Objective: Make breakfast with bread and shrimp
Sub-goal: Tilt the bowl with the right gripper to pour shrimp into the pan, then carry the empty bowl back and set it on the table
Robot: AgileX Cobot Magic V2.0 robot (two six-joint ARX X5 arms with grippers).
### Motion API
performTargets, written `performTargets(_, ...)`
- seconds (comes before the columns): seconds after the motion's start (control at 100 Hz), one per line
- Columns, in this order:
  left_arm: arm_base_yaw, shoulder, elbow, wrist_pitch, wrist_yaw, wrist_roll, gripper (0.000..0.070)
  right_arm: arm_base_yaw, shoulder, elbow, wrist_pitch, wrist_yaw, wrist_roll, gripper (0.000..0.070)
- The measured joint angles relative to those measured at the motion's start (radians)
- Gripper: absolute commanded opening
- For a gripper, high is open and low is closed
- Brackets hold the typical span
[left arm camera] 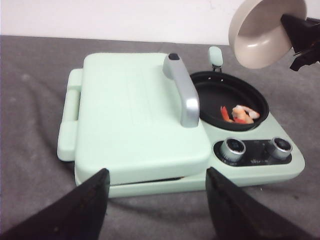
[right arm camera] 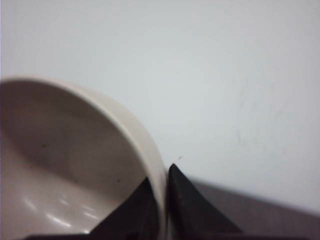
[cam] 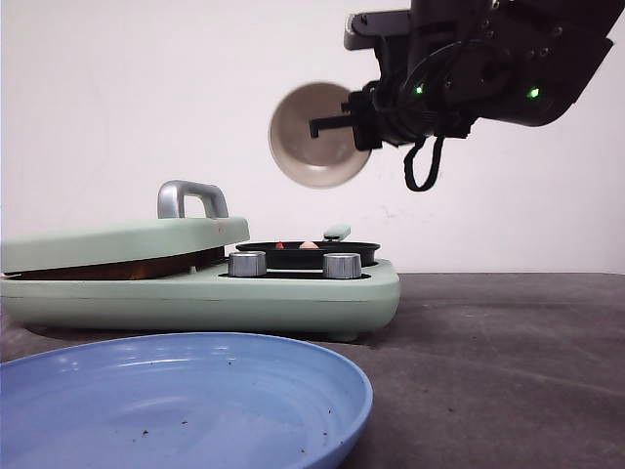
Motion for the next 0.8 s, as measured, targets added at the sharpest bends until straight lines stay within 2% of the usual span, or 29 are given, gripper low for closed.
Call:
performTargets(0.11, 0.0, 0.0, 0.0, -0.005, 0.0, 0.0, 0.0312, -0.013, -0.08, 0.024, -0.2, 0.003, 0.045, 0.0)
performTargets(0.25, 0.0, 0.0, 0.0, -0.005, 0.0, -0.001, 0.0312, -0.038, -0.184, 0.149, -0.483, 0.002, 0.079, 0.0)
performTargets(0.49, 0.0, 0.0, 0.0, -0.005, 0.0, 0.0, 0.0312, -0.126, -0.261, 0.45, -1.141, -0.008, 0.144, 0.0)
performTargets(0.64, 0.0, 0.0, 0.0, -0.005, 0.0, -0.001, 0.0312, -0.202, -0.261, 0.607, -1.489, -0.114, 0.161, 0.0)
performTargets(0.8, 0.0, 0.0, 0.0, -0.012, 0.0, -0.001, 0.0312, -0.288, -0.262, 0.656, -1.702, -0.289, 0.199, 0.0)
